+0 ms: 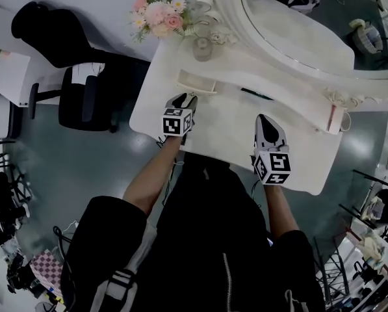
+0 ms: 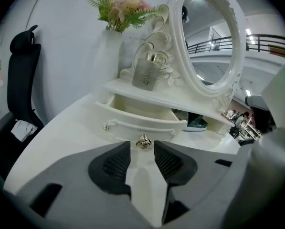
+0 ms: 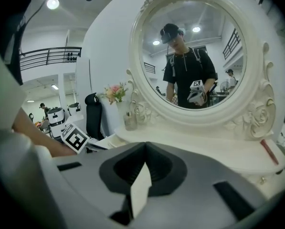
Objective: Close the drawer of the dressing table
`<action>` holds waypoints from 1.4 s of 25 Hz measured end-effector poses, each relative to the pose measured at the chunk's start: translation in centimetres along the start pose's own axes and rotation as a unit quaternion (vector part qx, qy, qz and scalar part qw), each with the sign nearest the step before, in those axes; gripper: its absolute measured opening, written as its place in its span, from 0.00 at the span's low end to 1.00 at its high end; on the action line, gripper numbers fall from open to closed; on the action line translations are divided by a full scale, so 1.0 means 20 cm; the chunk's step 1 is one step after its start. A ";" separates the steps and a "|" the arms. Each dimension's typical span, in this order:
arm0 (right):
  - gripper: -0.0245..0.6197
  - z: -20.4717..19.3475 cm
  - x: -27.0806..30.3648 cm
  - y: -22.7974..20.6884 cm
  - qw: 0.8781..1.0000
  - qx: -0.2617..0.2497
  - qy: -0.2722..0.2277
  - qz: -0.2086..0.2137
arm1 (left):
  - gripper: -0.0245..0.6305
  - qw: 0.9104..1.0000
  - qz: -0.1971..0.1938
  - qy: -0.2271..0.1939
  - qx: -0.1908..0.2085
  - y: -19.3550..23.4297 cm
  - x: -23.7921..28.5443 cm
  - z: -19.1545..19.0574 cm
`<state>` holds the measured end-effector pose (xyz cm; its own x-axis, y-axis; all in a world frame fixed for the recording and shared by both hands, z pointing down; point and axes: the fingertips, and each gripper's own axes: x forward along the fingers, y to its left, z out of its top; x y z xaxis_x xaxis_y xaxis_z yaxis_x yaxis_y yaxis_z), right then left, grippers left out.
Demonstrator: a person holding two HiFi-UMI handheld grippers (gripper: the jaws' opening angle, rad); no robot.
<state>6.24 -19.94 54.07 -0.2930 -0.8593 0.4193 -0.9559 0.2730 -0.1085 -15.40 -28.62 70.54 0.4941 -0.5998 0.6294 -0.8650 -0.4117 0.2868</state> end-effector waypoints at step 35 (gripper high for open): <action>0.04 -0.01 -0.08 -0.25 0.997 0.038 -0.006 -0.073 | 0.19 0.999 0.006 0.005 0.032 0.03 0.21 0.19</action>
<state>11.52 -19.86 54.04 -0.1506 -0.8926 0.4250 -0.9871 0.1120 -0.1145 -13.46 -33.98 70.60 0.4818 -0.5988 0.6397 -0.8637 -0.4477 0.2314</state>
